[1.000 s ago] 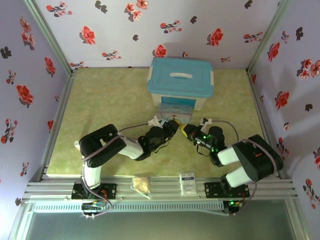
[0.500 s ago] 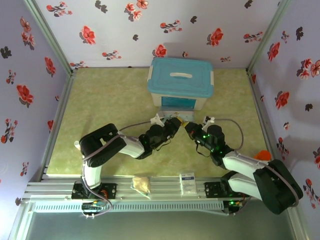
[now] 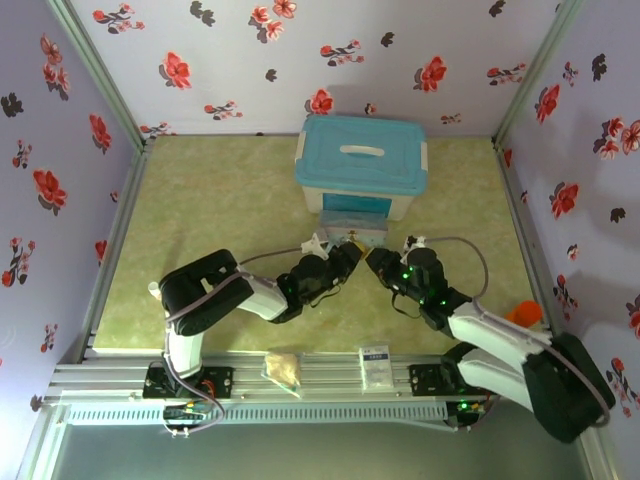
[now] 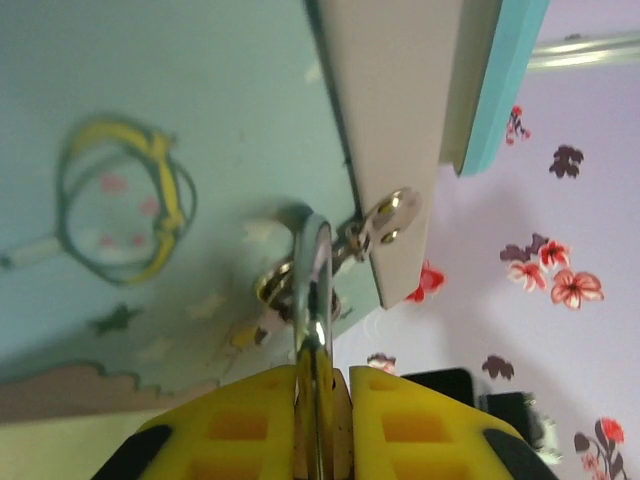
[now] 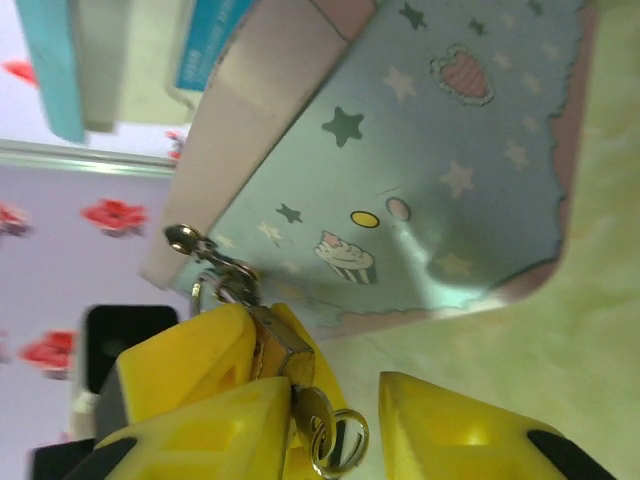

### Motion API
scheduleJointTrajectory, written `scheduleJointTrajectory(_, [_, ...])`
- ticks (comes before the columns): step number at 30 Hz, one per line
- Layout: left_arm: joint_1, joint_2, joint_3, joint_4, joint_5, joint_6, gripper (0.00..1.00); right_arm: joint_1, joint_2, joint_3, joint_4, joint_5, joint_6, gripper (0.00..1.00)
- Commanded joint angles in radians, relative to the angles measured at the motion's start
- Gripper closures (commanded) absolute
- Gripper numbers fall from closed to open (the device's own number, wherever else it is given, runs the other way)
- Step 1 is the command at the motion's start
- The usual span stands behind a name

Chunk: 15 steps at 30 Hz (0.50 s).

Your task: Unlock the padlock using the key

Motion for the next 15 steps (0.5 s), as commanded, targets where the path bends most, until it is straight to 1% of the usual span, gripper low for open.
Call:
scheduleJointTrajectory(1, [-0.083, -0.025, -0.023, 0.094, 0.156, -0.003, 1.00, 0.027, -0.109, 0.016, -0.283, -0.006, -0.186, 0.64])
scheduleJointTrajectory(3, [-0.086, -0.011, -0.030, 0.093, 0.159, -0.012, 1.00, 0.023, -0.138, -0.033, -0.254, -0.026, -0.179, 0.61])
scheduleJointTrajectory(5, [-0.099, -0.004, -0.034, 0.081, 0.158, -0.012, 1.00, 0.029, -0.141, -0.047, -0.245, -0.054, -0.234, 0.60])
scheduleJointTrajectory(7, [-0.112, 0.000, -0.042, 0.069, 0.151, -0.013, 1.00, 0.042, -0.153, -0.023, -0.319, -0.039, -0.313, 0.61])
scheduleJointTrajectory(9, [-0.121, 0.008, -0.053, 0.067, 0.144, -0.016, 1.00, 0.074, -0.195, 0.003, -0.394, 0.017, -0.410, 0.61])
scheduleJointTrajectory(11, [-0.123, 0.013, -0.065, 0.065, 0.140, -0.017, 1.00, 0.116, -0.248, 0.024, -0.463, 0.108, -0.503, 0.60])
scheduleJointTrajectory(13, [-0.124, 0.011, -0.076, 0.059, 0.135, -0.014, 1.00, 0.148, -0.306, 0.038, -0.507, 0.181, -0.573, 0.56])
scheduleJointTrajectory(15, [-0.125, -0.002, -0.082, 0.023, 0.137, 0.000, 1.00, 0.166, -0.357, 0.029, -0.517, 0.235, -0.638, 0.51])
